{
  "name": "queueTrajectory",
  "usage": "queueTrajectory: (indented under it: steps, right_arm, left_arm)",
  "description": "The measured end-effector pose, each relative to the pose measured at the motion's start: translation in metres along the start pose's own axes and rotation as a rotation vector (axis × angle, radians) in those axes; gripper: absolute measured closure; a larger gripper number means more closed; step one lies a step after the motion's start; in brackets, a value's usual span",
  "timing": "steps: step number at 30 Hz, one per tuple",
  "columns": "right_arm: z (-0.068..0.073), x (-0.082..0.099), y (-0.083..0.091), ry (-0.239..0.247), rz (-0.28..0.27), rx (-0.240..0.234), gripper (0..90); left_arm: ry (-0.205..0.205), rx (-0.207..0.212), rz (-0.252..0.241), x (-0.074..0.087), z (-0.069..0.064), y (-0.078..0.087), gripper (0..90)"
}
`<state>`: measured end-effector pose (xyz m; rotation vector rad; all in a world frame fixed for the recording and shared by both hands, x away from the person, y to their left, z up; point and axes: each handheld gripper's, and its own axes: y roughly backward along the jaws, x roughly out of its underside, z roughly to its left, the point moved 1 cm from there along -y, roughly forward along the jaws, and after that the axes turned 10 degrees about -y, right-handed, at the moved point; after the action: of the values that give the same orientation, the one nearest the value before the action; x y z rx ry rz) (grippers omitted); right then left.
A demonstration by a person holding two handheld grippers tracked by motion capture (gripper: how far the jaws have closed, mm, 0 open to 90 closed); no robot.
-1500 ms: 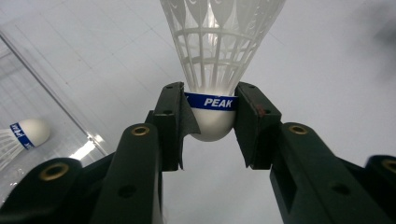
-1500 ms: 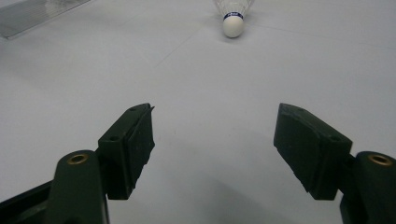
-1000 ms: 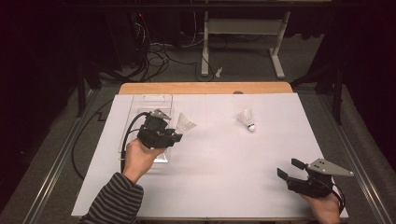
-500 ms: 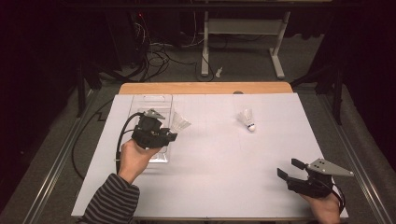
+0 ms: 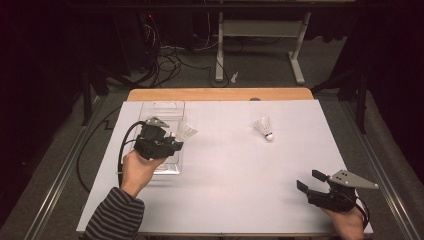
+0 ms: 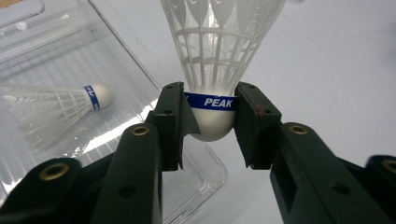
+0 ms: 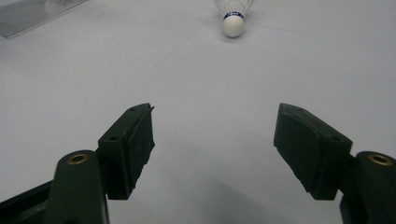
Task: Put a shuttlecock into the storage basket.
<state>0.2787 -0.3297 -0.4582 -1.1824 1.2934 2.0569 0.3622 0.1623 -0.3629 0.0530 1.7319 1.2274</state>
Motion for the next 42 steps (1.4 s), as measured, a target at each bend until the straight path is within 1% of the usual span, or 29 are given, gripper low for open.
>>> queueTrajectory:
  steps: [8, 12, 14, 22, 26, 28, 35, 37, 42]
  right_arm:
    - [0.000, 0.000, 0.000, 0.001, 0.001, 0.000, 29.1]
    - [0.000, 0.000, 0.000, 0.001, 0.002, 0.000, 29.1]
    - [0.000, 0.000, 0.000, 0.000, 0.003, 0.000, 29.1]
    - [0.000, 0.000, -0.001, -0.002, 0.004, 0.000, 29.1]
    - [0.000, 0.000, -0.001, -0.001, 0.003, 0.000, 29.1]
    - [0.000, 0.000, -0.001, -0.002, 0.002, 0.000, 29.1]
    - [0.000, 0.000, -0.001, -0.002, 0.003, 0.000, 29.1]
    - [0.000, 0.000, -0.001, -0.003, 0.003, 0.000, 29.1]
    - [-0.001, 0.000, -0.001, -0.002, 0.001, 0.000, 29.1]
  left_arm:
    - [0.019, -0.017, 0.000, 0.005, 0.007, 0.003, 64.6]
    - [0.026, -0.041, 0.001, 0.007, 0.011, 0.004, 64.5]
    - [0.034, -0.051, 0.006, 0.008, 0.013, 0.004, 64.5]
    - [0.072, -0.058, 0.012, 0.011, 0.025, 0.003, 64.5]
    - [0.097, -0.061, 0.000, 0.011, 0.031, 0.000, 64.4]
    - [0.107, -0.059, 0.003, 0.010, 0.033, -0.001, 64.3]
    - [0.129, -0.074, 0.015, 0.005, 0.042, -0.009, 64.3]
    - [0.144, -0.071, 0.016, 0.004, 0.045, -0.012, 64.3]
    - [0.177, -0.081, 0.013, 0.001, 0.053, -0.019, 64.3]
